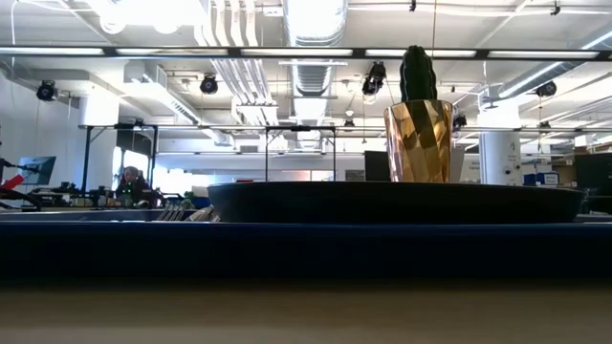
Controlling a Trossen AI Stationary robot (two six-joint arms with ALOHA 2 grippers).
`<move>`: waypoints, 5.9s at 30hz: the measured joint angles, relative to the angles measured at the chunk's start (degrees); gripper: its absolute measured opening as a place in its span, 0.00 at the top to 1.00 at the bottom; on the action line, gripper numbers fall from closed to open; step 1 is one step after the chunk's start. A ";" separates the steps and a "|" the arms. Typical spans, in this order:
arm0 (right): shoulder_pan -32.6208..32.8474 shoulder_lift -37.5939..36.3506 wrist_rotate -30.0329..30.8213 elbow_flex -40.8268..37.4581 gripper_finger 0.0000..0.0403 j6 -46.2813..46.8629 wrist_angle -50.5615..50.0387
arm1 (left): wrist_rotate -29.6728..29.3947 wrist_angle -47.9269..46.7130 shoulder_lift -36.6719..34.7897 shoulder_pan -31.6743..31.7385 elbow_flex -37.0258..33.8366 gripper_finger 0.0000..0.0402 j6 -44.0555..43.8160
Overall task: Pick and place plate/cup/fork/spoon on tray
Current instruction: Return to Home Position
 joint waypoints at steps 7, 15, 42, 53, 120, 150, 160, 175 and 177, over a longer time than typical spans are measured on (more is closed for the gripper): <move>0.00 -4.08 0.08 -0.01 0.98 4.94 -10.74 | 16.74 0.75 -2.88 -0.17 -2.55 1.00 5.74; 0.00 -8.04 -4.92 -2.92 0.98 2.71 -12.74 | 18.75 -3.35 -7.55 -0.15 -3.23 1.00 13.80; 0.00 -46.17 -12.51 -69.11 0.98 9.40 31.65 | 25.06 2.78 -30.59 -0.15 -22.41 1.00 13.82; -0.02 -60.60 -19.75 -96.46 0.98 14.29 59.06 | 31.24 2.02 -35.77 -0.11 -27.70 1.00 13.47; -5.31 -85.40 -2.60 -124.74 0.98 -1.72 73.66 | 24.75 41.47 -39.65 -0.11 -68.10 1.00 22.65; -30.87 -85.46 -34.01 -130.59 0.98 13.18 73.22 | 24.71 42.64 -39.62 -0.11 -68.76 1.00 22.78; -30.91 -85.46 -29.29 -130.90 0.98 13.22 63.36 | 24.35 42.62 -39.62 -0.11 -68.82 1.00 22.78; -30.91 -85.27 -29.63 -130.92 0.98 13.22 62.53 | 24.11 42.02 -39.62 -0.11 -68.89 1.00 22.78; -30.91 -85.27 -29.65 -130.92 0.98 13.22 62.51 | 23.70 41.93 -39.62 -0.11 -68.89 1.00 22.78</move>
